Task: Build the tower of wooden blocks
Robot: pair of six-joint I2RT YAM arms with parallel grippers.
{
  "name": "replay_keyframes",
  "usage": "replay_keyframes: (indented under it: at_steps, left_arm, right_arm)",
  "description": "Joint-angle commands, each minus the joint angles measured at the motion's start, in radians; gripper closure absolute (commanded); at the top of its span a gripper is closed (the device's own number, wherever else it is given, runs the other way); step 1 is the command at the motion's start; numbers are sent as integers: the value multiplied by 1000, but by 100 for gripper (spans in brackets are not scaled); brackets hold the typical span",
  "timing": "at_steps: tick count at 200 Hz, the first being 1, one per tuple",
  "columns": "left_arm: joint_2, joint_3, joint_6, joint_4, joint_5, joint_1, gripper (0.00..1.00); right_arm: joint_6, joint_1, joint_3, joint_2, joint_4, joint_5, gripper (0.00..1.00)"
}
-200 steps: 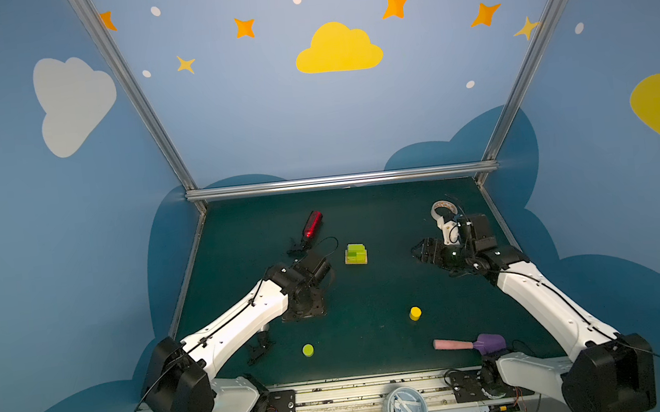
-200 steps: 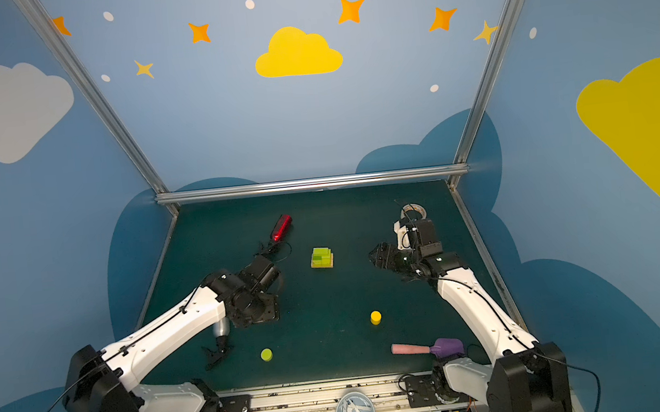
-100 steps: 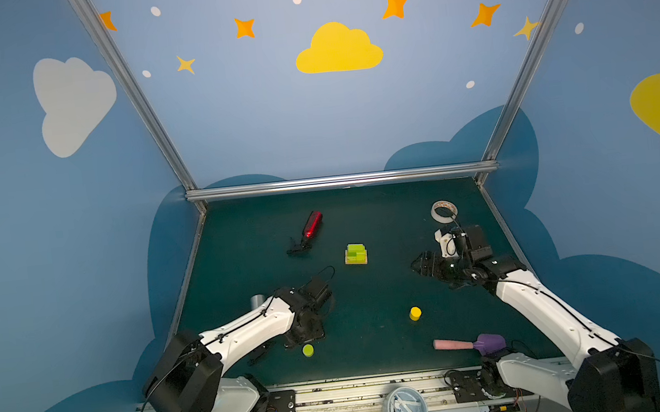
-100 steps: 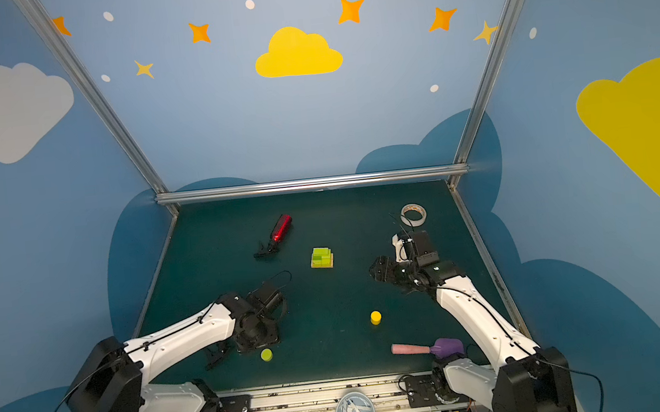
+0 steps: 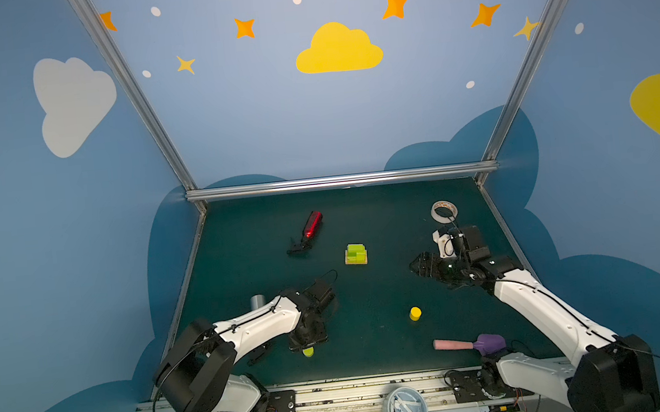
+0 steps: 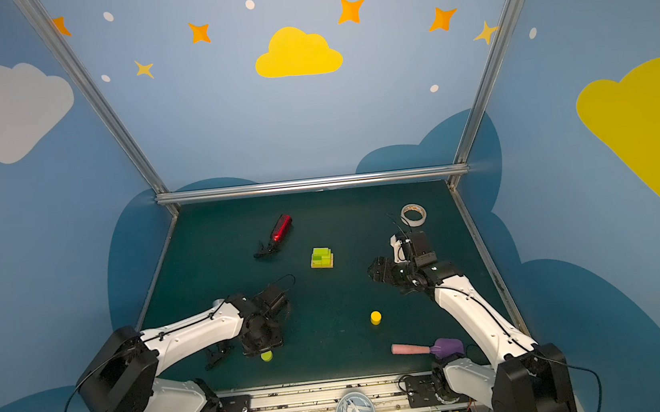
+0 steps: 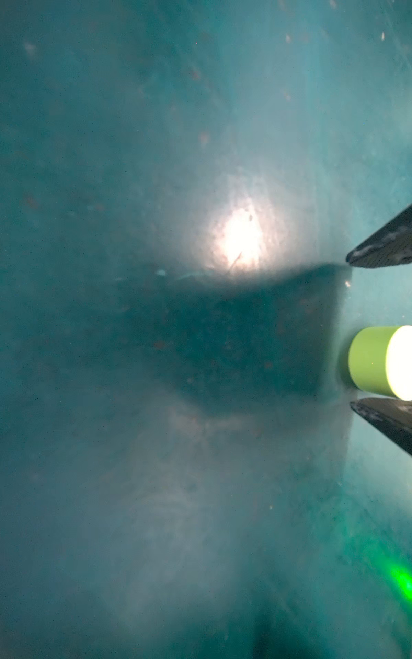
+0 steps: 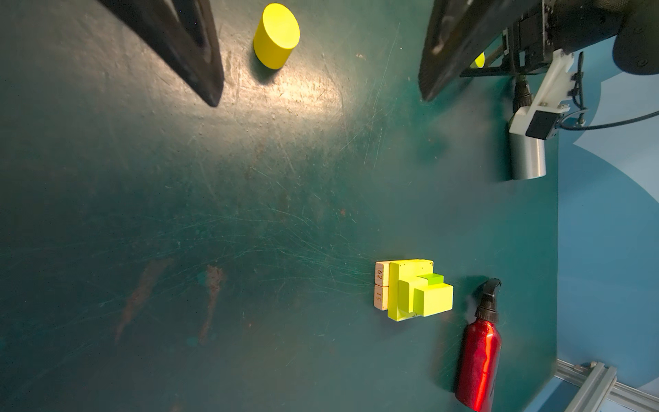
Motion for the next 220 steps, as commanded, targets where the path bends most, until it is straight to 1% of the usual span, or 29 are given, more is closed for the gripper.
replay_keyframes:
  at_steps: [1, 89, 123, 167, 220]
  left_arm:
    - [-17, -4, -6, -37, -4, -5, 44]
    - [-72, -23, -37, -107, -33, -35, 46]
    - [-79, -38, -50, -86, -30, -36, 49]
    - [-61, -40, -52, -62, -21, -38, 50]
    - [-49, -40, -53, -54, -18, -42, 55]
  right_arm:
    - [10, 7, -12, 12, 23, 10, 16]
    - [17, 16, -28, 35, 51, 5, 16]
    - [19, 18, -34, 32, 55, 3, 16]
    - [19, 19, -36, 27, 55, 6, 16]
    - [22, 21, -42, 27, 58, 6, 16]
